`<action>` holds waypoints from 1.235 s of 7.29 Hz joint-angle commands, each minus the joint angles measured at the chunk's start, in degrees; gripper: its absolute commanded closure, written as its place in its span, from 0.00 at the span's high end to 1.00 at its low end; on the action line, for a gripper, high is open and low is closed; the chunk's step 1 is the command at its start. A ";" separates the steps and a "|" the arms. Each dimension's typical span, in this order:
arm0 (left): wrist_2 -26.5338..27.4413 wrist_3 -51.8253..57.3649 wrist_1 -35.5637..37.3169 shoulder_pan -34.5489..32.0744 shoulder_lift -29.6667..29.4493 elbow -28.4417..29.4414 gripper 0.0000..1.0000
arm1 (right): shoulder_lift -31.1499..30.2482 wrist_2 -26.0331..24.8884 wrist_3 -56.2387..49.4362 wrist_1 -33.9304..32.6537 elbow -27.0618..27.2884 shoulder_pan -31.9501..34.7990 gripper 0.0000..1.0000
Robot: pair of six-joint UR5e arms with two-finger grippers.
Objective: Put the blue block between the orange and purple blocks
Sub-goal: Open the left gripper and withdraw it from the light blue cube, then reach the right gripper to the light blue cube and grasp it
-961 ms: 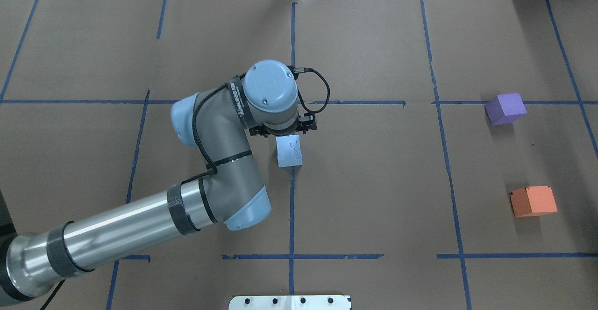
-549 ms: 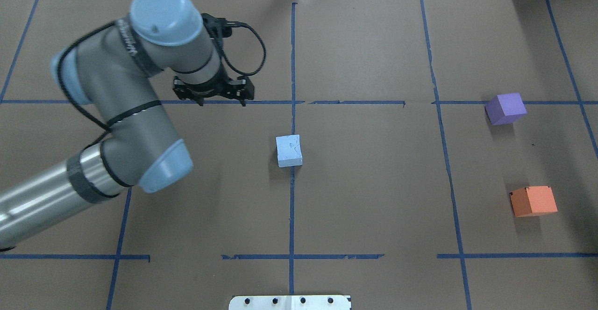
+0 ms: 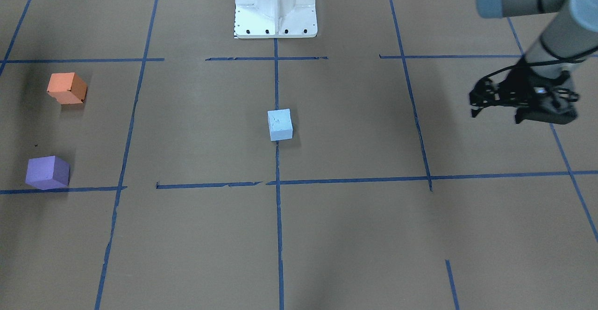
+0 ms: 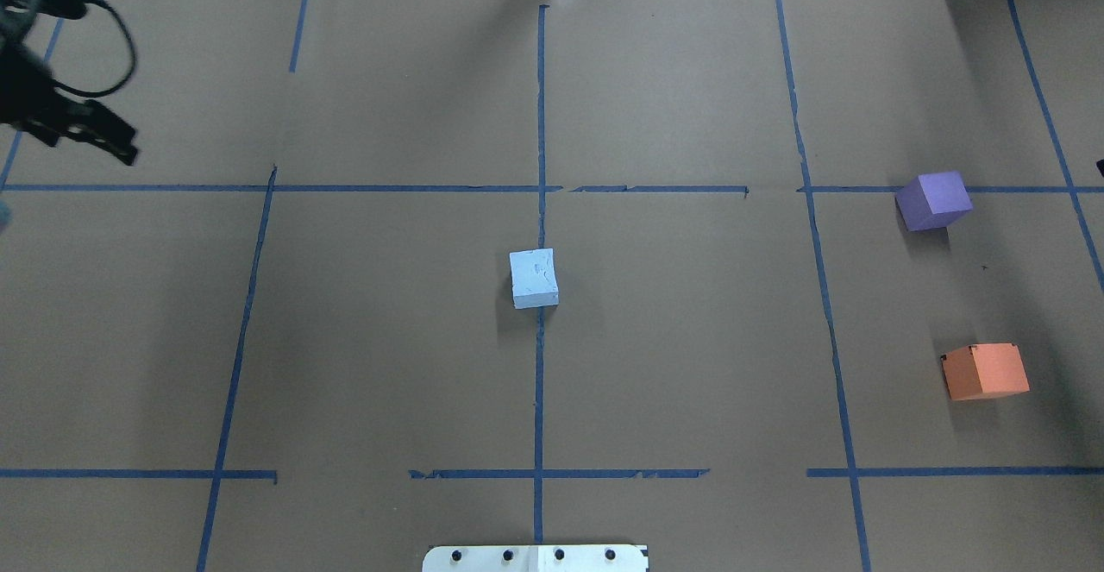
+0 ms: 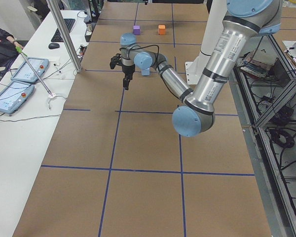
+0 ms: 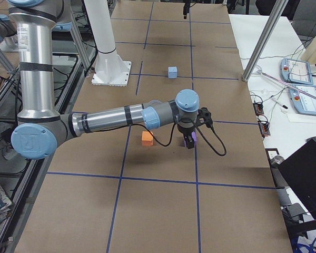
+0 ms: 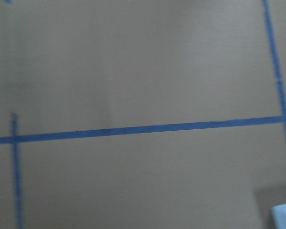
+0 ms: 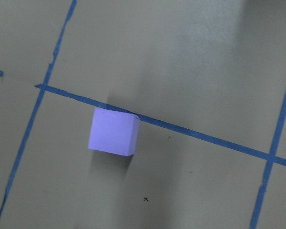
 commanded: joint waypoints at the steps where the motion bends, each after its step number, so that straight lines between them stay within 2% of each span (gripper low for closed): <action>1: -1.96 17.91 -0.67 -13.14 9.79 4.27 1.00 | 8.93 -0.06 13.82 -0.43 -0.01 -8.01 1.00; 4: -7.30 25.35 -4.61 -22.66 20.96 6.06 1.00 | 20.98 -6.55 35.28 -0.96 -0.36 -22.87 1.00; 5: -9.67 24.92 -4.89 -22.94 21.86 5.44 1.00 | 25.97 -9.53 39.86 -4.18 -0.54 -27.52 1.00; 6: -9.87 23.96 -4.98 -22.95 21.87 5.44 1.00 | 31.51 -15.56 44.08 -7.95 -1.50 -33.22 1.00; 7: -9.87 22.55 -5.07 -22.95 21.87 5.09 1.00 | 36.00 -19.97 49.08 -8.16 -4.03 -37.37 1.00; 8: -9.87 22.45 -5.07 -22.95 21.78 5.09 1.00 | 41.18 -22.11 53.22 -8.08 -8.49 -40.37 1.00; 9: -9.87 22.45 -5.07 -22.95 21.70 5.09 1.00 | 45.67 -26.30 57.09 -7.82 -13.41 -43.79 1.00</action>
